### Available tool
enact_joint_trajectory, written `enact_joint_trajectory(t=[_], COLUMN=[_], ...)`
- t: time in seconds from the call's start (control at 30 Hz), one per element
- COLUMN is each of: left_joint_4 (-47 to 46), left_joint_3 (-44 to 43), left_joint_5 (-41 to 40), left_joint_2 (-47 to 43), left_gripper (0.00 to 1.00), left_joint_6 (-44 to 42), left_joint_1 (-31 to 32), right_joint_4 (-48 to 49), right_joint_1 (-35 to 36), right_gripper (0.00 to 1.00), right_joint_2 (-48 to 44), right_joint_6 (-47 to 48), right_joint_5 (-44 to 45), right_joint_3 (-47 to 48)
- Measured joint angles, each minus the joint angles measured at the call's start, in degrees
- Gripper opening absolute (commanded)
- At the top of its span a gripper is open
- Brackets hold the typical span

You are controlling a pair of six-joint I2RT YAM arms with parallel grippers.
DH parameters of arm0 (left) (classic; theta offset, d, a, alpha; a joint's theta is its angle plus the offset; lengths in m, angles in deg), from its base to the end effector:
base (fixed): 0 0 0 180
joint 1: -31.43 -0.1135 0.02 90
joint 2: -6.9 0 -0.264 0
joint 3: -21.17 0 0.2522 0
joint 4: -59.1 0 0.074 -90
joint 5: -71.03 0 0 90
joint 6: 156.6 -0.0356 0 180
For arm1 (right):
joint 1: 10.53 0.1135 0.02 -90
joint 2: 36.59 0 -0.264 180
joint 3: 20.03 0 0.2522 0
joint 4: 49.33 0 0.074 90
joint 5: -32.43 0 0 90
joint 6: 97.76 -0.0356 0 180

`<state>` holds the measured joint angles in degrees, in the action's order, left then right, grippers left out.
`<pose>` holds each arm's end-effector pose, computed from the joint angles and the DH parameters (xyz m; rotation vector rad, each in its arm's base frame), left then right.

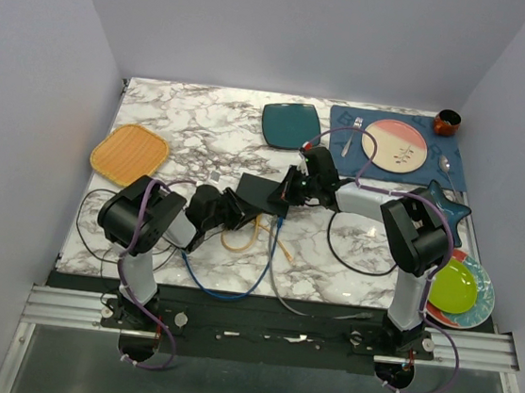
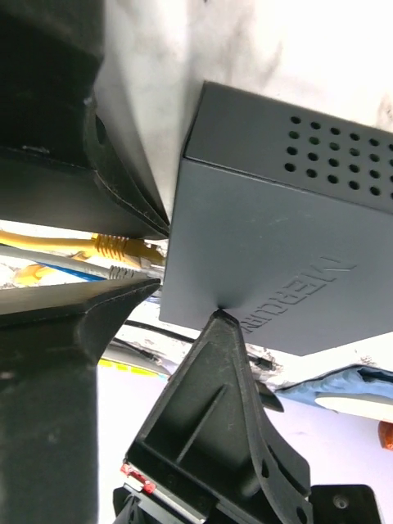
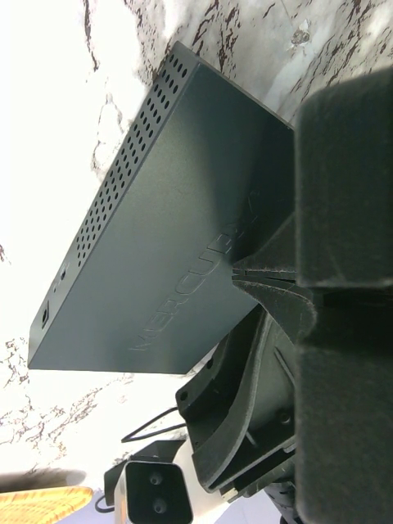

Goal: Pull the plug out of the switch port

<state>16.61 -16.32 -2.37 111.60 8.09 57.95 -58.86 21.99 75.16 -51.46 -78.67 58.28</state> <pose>0.2486 -0.1354 0.0911 -0.7343 2.1635 -1.3366 0.3361 0.2295 0.1466 0.0421 2.5210 1.0432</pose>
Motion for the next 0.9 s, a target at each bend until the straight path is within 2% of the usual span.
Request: enact_joint_trajectory(t=[0.23,0.57,0.7,0.8,0.9], left_joint_4=[-1.44,4.28,7.89,10.05,11.56], left_joint_3=[0.48,-1.42,-2.45,-3.21,-3.74], left_joint_5=[0.17,-0.11,-0.59,-0.74,-1.03], left_joint_2=[0.55,-0.79,-2.12,-2.91,-3.56], left_gripper=[0.43,0.34,0.26,0.14,0.08], left_joint_6=[0.09,-1.75,-2.69,-2.93,-3.48], left_joint_1=[-0.04,-0.04,0.26,0.52,0.72], right_joint_4=[0.0,0.0,0.0,0.02,0.02], right_joint_1=[0.0,0.0,0.0,0.0,0.0], right_gripper=[0.01,0.01,0.01,0.01,0.01], right_joint_2=[0.0,0.0,0.0,0.0,0.0], right_joint_6=[0.0,0.0,-0.02,0.0,0.0], right_joint_5=[0.0,0.0,0.02,0.02,0.04], right_joint_3=[0.0,0.0,0.0,0.0,0.0])
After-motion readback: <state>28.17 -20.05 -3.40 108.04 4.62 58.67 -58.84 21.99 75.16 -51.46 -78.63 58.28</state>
